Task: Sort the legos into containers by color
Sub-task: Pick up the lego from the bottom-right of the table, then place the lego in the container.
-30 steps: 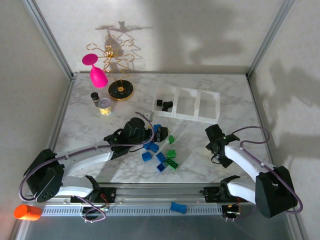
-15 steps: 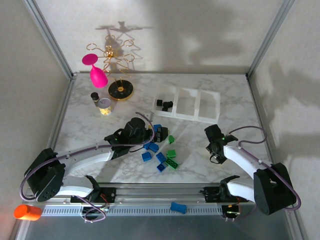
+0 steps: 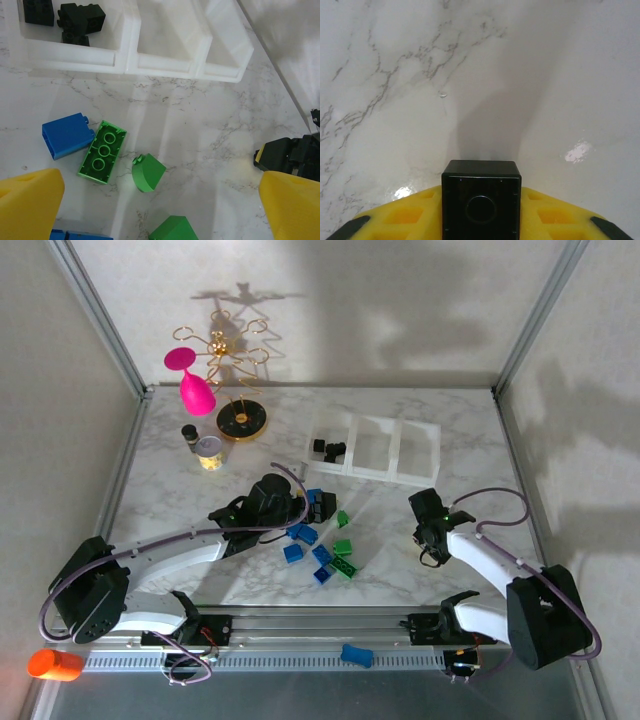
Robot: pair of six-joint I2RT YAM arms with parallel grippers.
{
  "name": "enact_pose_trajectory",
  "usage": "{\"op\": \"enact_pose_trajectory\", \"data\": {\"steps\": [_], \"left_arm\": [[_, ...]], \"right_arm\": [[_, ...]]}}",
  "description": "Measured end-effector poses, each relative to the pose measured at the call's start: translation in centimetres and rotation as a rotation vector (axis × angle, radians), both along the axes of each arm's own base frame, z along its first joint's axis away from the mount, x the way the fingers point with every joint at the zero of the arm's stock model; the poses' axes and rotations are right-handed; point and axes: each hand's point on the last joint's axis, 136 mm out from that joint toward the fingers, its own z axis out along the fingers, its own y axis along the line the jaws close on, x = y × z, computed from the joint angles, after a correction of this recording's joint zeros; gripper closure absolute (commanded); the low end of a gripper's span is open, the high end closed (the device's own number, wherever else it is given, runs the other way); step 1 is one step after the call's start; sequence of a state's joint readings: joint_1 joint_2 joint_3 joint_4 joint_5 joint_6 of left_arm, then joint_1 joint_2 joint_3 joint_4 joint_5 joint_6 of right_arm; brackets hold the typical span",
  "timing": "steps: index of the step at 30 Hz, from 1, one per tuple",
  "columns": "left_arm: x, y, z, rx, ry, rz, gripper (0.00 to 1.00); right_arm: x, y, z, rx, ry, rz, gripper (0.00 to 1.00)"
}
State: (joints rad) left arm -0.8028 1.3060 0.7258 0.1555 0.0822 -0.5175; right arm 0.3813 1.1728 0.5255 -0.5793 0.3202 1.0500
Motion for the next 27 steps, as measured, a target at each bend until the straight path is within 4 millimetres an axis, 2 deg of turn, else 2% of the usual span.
{"op": "enact_pose_trajectory", "data": {"steps": [5, 13, 20, 27], "left_arm": [[0.0, 0.4, 0.3, 0.004, -0.004, 0.018, 0.0], [0.5, 2.2, 2.9, -0.041, -0.042, 0.095, 0.0], [1.8, 5.8, 3.7, -0.03, -0.046, 0.223, 0.0], [3.1, 10.0, 4.4, -0.019, -0.054, 0.351, 0.0]], "right_arm": [[1.6, 1.3, 2.0, -0.014, -0.055, 0.084, 0.67], [5.5, 6.2, 7.1, -0.046, -0.193, 0.29, 0.67], [9.9, 13.7, 10.9, -0.062, -0.313, 0.491, 0.66], [14.1, 20.9, 12.8, -0.052, -0.418, 0.647, 0.66]]}}
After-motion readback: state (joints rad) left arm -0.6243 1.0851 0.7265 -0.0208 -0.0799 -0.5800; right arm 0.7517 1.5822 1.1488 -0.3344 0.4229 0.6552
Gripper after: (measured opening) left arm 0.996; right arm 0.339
